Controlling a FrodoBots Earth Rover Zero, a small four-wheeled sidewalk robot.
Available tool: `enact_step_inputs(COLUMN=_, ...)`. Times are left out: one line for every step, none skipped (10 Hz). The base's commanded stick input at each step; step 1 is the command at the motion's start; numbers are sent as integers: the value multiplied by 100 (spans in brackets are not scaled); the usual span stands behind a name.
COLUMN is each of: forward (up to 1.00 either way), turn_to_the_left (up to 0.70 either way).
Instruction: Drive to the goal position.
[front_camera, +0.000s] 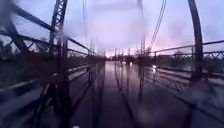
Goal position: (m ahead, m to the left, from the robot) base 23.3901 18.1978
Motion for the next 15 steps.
enact_step_inputs(forward=70, turn_to_the_left=0)
enact_step_inputs(forward=70, turn_to_the_left=0)
enact_step_inputs(forward=70, turn_to_the_left=0)
enact_step_inputs(forward=70, turn_to_the_left=0)
enact_step_inputs(forward=70, turn_to_the_left=0)
enact_step_inputs(forward=70, turn_to_the_left=0)
enact_step_inputs(forward=70, turn_to_the_left=0)
enact_step_inputs(forward=70, turn_to_the_left=0)
enact_step_inputs(forward=70, turn_to_the_left=0)
enact_step_inputs(forward=70, turn_to_the_left=0)
enact_step_inputs(forward=70, turn_to_the_left=0)
enact_step_inputs(forward=70, turn_to_the_left=0)
enact_step_inputs(forward=70, turn_to_the_left=0)
enact_step_inputs(forward=70, turn_to_the_left=0)
enact_step_inputs(forward=70, turn_to_the_left=0)
